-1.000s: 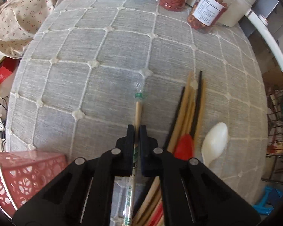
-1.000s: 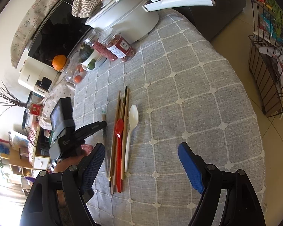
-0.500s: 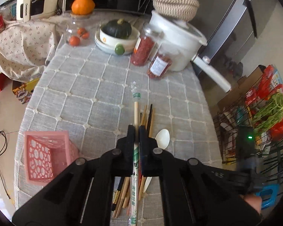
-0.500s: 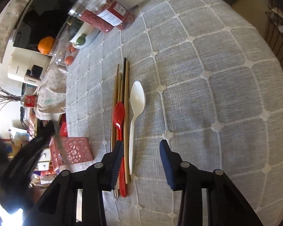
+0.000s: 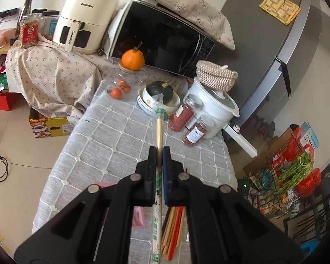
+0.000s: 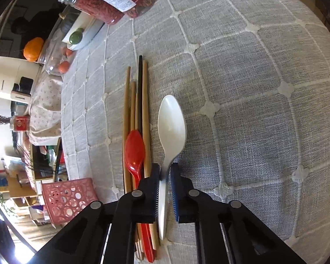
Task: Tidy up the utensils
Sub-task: 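Lift the white spoon with the right tool and carry it over the pink holder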
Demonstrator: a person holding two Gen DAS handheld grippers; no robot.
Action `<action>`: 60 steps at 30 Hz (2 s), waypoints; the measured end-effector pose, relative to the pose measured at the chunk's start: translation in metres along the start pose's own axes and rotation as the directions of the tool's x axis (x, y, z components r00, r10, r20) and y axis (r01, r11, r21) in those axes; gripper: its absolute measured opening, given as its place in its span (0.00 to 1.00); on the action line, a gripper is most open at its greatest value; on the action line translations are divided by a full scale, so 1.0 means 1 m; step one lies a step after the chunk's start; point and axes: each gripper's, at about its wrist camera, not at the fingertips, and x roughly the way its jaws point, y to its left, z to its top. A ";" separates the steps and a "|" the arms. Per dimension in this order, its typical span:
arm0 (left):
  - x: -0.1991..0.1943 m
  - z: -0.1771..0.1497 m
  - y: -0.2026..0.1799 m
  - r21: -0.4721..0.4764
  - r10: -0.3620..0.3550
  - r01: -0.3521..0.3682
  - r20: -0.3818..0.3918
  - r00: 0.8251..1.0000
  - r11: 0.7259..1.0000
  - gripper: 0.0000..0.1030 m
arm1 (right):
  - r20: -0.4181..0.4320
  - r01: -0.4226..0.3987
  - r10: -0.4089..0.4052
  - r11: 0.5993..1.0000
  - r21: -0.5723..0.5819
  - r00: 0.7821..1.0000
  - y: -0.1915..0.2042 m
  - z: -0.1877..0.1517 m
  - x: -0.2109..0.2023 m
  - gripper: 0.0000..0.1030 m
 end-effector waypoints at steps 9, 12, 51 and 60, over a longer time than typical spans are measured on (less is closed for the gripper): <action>-0.016 0.009 0.037 -0.057 0.022 -0.017 0.102 0.995 0.998 0.06 | 0.260 -0.051 0.084 0.990 -0.132 0.962 0.042 -0.013 -0.058 0.07; -0.017 0.010 0.042 -0.054 0.026 -0.019 0.146 0.989 0.998 0.06 | 0.333 -0.080 0.156 0.969 -0.233 0.930 0.070 -0.027 -0.073 0.07; 0.053 0.012 0.094 -0.200 0.069 -0.088 -0.100 0.993 0.976 0.52 | 0.416 -0.105 0.429 0.787 -0.608 0.802 0.187 -0.082 -0.044 0.07; 0.119 -0.010 0.112 -0.199 0.065 -0.190 -0.507 0.860 0.961 0.52 | 0.447 -0.133 0.399 0.846 -0.516 0.800 0.153 -0.058 -0.066 0.07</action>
